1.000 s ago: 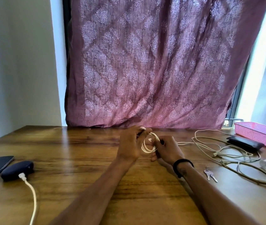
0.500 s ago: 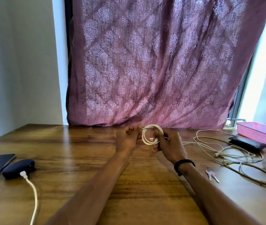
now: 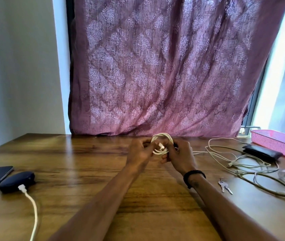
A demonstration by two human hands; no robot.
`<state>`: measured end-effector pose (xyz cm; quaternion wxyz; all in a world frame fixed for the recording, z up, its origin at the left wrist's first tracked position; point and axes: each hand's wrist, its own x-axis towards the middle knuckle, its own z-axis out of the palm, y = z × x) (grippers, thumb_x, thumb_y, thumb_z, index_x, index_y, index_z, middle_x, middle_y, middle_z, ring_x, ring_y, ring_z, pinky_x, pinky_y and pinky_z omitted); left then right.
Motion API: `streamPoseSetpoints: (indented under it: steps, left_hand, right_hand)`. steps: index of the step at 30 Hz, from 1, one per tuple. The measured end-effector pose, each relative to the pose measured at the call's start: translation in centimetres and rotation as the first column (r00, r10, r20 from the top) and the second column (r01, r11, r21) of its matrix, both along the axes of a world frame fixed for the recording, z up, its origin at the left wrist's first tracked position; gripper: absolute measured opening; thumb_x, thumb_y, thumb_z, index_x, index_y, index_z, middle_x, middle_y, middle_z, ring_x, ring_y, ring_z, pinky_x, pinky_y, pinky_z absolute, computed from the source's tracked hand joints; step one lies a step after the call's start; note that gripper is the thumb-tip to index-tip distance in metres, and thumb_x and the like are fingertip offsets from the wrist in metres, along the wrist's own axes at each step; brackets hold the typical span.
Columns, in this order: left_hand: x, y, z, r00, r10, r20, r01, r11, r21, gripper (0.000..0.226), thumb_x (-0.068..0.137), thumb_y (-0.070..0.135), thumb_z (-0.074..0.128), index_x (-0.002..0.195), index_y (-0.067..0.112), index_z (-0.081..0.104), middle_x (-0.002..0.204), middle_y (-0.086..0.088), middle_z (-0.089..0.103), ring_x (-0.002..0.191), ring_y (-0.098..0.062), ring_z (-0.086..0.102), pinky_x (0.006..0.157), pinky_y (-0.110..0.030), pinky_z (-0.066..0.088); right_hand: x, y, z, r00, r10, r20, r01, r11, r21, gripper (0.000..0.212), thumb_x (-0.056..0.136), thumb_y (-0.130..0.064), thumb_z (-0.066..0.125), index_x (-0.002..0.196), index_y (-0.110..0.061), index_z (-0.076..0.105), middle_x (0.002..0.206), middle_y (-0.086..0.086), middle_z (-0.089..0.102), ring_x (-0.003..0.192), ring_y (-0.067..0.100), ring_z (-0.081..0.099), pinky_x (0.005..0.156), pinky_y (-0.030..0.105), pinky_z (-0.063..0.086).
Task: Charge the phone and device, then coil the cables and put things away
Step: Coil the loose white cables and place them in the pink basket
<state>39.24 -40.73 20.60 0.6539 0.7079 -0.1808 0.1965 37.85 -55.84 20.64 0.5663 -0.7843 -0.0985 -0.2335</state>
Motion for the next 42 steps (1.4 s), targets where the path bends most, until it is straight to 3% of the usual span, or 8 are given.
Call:
streamPoseSetpoints:
  steps: [6,8,12,20,29,33,36,42]
  left_hand:
    - [-1.6,-0.6,1.6,0.762,-0.579,-0.289,0.46,0.799,-0.388,0.022,0.1,0.021,0.058,0.095,0.011,0.077,0.09,-0.005,0.07,0.091,-0.019,0.064,0.105,-0.048,0.048]
    - [-1.5,-0.4,2.1,0.797,-0.517,-0.312,0.423,0.847,-0.322,0.02,0.099,0.026,0.06,0.091,0.015,0.075,0.081,0.001,0.067,0.08,-0.012,0.063,0.092,-0.038,0.053]
    - [0.1,1.2,1.6,0.991,-0.048,-0.123,0.078,0.962,0.26,0.011,0.094,0.029,0.071,0.094,0.018,0.075,0.077,0.007,0.071,0.069,-0.005,0.064,0.068,-0.025,0.051]
    - [1.1,2.0,-0.5,0.892,-0.036,-0.451,0.009,0.998,-0.063,0.037,0.083,0.039,0.081,0.094,0.003,0.077,0.076,-0.009,0.072,0.055,-0.012,0.058,0.048,-0.023,0.049]
    - [1.6,2.6,-1.0,0.93,0.141,-0.34,-0.082,0.98,0.182,0.028,0.089,0.041,0.075,0.096,0.014,0.08,0.074,-0.006,0.076,0.052,-0.015,0.06,0.054,-0.027,0.046]
    - [1.6,2.6,-0.9,0.929,0.164,-0.33,-0.132,0.984,0.118,0.036,0.088,0.051,0.07,0.091,0.017,0.079,0.078,-0.006,0.078,0.064,-0.021,0.067,0.061,-0.035,0.051]
    - [1.1,2.3,-0.9,0.945,0.211,-0.249,-0.187,0.975,0.116,0.036,0.094,0.052,0.062,0.094,0.02,0.077,0.083,-0.002,0.078,0.066,-0.015,0.065,0.068,-0.036,0.052]
    - [-1.4,-2.5,0.1,0.991,0.02,-0.134,-0.022,1.0,-0.016,0.046,0.102,0.055,0.046,0.101,0.018,0.074,0.08,-0.008,0.077,0.068,-0.02,0.069,0.066,-0.04,0.058]
  right_hand:
    - [-0.3,-0.9,0.8,0.989,0.142,-0.039,-0.136,0.982,0.128,0.024,0.104,-0.019,0.061,0.097,-0.001,0.075,0.081,0.013,0.078,0.062,0.028,0.075,0.06,0.04,0.065]
    - [-0.3,-0.9,0.8,0.986,0.159,-0.042,-0.152,0.978,0.145,0.021,0.104,-0.014,0.062,0.096,0.0,0.074,0.079,0.013,0.076,0.057,0.022,0.072,0.056,0.033,0.063]
    - [-0.2,-1.1,0.5,0.988,0.143,-0.059,-0.136,0.985,0.104,0.012,0.099,-0.014,0.07,0.098,-0.005,0.077,0.081,0.021,0.077,0.056,0.021,0.071,0.052,0.032,0.061]
    - [-0.3,-0.9,0.3,0.964,0.164,-0.209,-0.128,0.977,0.173,0.034,0.091,-0.029,0.08,0.104,0.002,0.073,0.071,0.019,0.072,0.056,0.021,0.065,0.054,0.032,0.058]
    - [0.4,-0.6,-0.8,0.918,0.13,-0.375,-0.09,0.988,0.122,0.037,0.094,-0.031,0.077,0.106,0.003,0.07,0.064,0.016,0.072,0.048,0.019,0.067,0.051,0.026,0.056]
    - [0.1,-0.5,-0.6,0.916,0.125,-0.381,-0.058,0.981,0.183,0.033,0.095,-0.03,0.076,0.105,0.001,0.07,0.062,0.013,0.07,0.045,0.017,0.064,0.048,0.023,0.053]
    - [0.0,-0.8,-0.3,0.92,0.136,-0.367,-0.035,0.962,0.27,0.03,0.095,-0.029,0.077,0.104,-0.001,0.07,0.062,0.012,0.069,0.047,0.019,0.064,0.071,0.042,0.062]
    - [-3.0,-6.0,1.6,0.966,0.058,-0.251,0.012,0.963,0.27,0.017,0.095,-0.021,0.077,0.091,-0.004,0.074,0.068,0.012,0.07,0.049,0.016,0.063,0.052,0.027,0.057]
